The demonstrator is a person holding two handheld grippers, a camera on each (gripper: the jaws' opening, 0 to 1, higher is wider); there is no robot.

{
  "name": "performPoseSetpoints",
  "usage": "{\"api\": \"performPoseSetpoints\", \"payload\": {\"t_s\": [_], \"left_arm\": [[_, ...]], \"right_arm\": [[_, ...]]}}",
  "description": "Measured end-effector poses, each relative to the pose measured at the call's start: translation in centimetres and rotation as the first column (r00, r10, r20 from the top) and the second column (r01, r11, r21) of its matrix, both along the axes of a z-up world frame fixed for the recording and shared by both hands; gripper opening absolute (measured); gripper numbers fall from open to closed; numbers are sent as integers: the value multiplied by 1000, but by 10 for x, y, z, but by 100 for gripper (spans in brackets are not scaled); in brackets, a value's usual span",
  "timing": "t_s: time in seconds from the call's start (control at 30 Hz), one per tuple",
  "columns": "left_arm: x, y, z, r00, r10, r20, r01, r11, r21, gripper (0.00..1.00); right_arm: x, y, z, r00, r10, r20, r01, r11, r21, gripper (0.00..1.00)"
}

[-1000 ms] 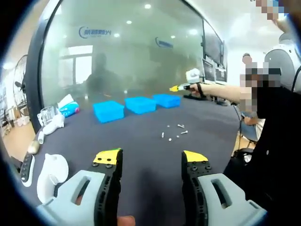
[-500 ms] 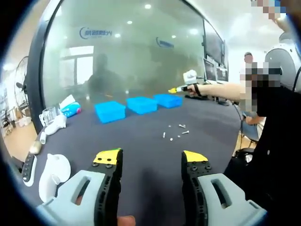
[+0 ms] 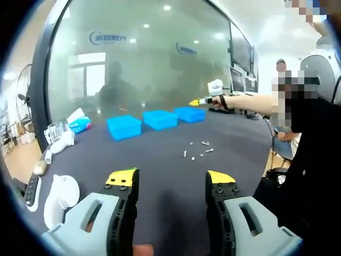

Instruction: Sort the screws, nuts, and washers into the corresponding bins

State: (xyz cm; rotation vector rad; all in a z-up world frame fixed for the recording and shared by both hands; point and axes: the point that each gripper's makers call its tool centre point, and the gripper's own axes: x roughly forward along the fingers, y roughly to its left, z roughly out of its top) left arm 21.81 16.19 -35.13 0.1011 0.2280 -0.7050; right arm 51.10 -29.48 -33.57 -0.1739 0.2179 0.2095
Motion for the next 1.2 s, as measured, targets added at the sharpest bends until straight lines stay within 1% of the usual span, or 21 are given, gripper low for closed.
{"api": "performPoseSetpoints", "payload": {"t_s": [0.07,0.3,0.4,0.53,0.57,0.63,0.73,0.83,0.93,1.13,1.2], "left_arm": [[0,0,0,1000,-1,0,1,1000,-1,49],[0,-3,2,1000,-6,5,6,1000,-2,49],[0,-4,4,1000,-10,9,10,1000,-5,49],[0,-5,5,1000,-12,11,12,1000,-9,49],[0,-6,5,1000,-13,11,13,1000,-11,49],[1,-7,7,1000,-14,14,14,1000,-14,49],[2,-10,10,1000,-16,22,16,1000,-22,49],[1,-15,12,999,-26,28,27,999,-22,49],[2,-18,13,999,-31,32,32,999,-21,49],[4,-22,18,998,-38,43,39,999,-28,49],[4,-24,19,998,-40,45,41,999,-29,49]], "right_arm": [[0,-2,1,1000,-1,1,1,1000,6,29],[-7,-7,3,1000,8,8,-8,1000,17,30],[-19,-3,4,1000,28,15,-28,998,52,30],[-39,2,5,998,51,28,-52,998,45,30],[-47,4,5,998,58,33,-59,997,40,30],[-57,4,5,997,61,45,-63,997,38,30],[-75,6,6,996,67,62,-71,995,63,30],[-98,8,10,993,71,93,-79,993,83,30],[-120,12,12,990,89,109,-100,991,94,30],[-170,21,22,982,127,142,-141,985,96,30],[-185,24,22,979,143,148,-157,984,88,30]]}}
